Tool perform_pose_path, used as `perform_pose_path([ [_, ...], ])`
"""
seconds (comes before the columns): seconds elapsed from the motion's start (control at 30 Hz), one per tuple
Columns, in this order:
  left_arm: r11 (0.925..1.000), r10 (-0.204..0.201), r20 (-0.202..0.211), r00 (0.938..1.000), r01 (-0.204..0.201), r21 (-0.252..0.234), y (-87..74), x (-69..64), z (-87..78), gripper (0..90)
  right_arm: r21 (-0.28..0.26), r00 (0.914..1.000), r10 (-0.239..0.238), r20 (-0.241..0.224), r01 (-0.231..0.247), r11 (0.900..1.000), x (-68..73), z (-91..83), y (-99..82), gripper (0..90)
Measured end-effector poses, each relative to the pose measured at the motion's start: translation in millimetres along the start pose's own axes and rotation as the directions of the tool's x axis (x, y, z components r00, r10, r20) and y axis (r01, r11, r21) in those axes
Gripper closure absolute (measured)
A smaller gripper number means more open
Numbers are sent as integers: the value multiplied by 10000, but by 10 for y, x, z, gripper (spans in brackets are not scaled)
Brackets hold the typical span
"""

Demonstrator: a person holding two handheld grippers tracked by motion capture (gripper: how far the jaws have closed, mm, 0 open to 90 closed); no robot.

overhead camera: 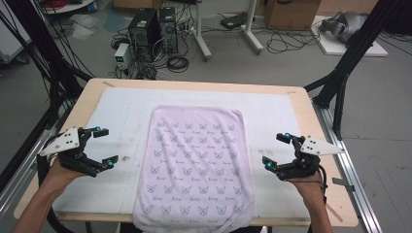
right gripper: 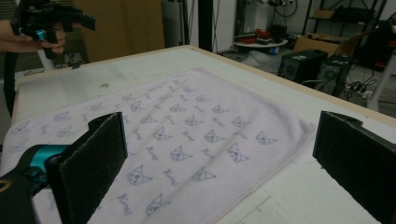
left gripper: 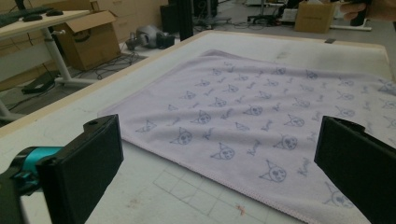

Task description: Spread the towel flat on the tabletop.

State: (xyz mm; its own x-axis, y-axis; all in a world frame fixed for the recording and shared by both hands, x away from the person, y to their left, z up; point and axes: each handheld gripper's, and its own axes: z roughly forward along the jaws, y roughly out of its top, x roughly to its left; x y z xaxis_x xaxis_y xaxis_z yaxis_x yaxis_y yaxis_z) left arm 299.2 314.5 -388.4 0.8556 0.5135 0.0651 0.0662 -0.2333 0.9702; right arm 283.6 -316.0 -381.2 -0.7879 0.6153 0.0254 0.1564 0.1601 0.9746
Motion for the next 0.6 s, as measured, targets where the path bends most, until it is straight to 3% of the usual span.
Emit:
perform_pose_path([
  [0.1,10000,-89,-12,10000,89,15,-11,19,-4,17,-47,9999,151,-44,-151,9999,-15,1,-21,14],
  [0.6,9998,-180,-30,9998,180,40,-46,27,-11,17,-29,9997,10,251,-9,10000,-58,-4,-22,14],
])
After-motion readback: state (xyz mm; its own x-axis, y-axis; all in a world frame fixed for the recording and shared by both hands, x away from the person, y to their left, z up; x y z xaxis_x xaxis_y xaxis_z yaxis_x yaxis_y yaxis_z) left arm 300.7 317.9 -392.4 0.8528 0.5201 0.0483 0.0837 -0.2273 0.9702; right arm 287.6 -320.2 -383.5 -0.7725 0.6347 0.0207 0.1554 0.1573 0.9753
